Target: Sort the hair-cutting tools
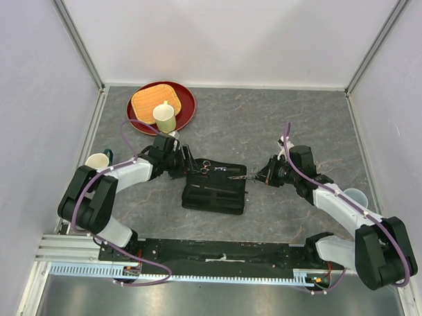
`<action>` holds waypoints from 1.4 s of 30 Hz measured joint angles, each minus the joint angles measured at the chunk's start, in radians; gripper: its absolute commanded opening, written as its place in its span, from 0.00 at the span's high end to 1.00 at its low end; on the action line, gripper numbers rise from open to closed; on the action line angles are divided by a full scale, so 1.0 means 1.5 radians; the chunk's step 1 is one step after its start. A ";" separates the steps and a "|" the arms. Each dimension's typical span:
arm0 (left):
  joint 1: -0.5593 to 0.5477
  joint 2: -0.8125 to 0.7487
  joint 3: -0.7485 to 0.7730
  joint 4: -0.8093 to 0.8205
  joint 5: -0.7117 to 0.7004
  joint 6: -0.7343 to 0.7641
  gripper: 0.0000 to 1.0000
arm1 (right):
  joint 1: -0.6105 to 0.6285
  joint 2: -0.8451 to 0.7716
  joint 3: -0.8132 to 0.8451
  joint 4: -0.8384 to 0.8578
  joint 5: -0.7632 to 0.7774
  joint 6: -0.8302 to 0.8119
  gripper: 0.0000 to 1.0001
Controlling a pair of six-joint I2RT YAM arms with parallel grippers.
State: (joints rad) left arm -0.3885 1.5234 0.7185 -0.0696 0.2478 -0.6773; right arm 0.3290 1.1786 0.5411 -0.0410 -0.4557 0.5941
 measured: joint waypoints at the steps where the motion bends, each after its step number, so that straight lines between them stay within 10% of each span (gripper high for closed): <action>1: 0.000 0.002 0.000 0.001 0.001 -0.002 0.36 | 0.000 0.001 0.000 0.001 -0.002 0.000 1.00; 42: 0.007 0.038 -0.009 0.048 0.028 -0.007 0.55 | -0.012 0.057 -0.123 0.271 -0.089 0.149 1.00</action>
State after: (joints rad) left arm -0.3782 1.5799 0.7052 0.0025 0.2901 -0.6880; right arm 0.3115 1.2640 0.3573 0.3653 -0.5888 0.8173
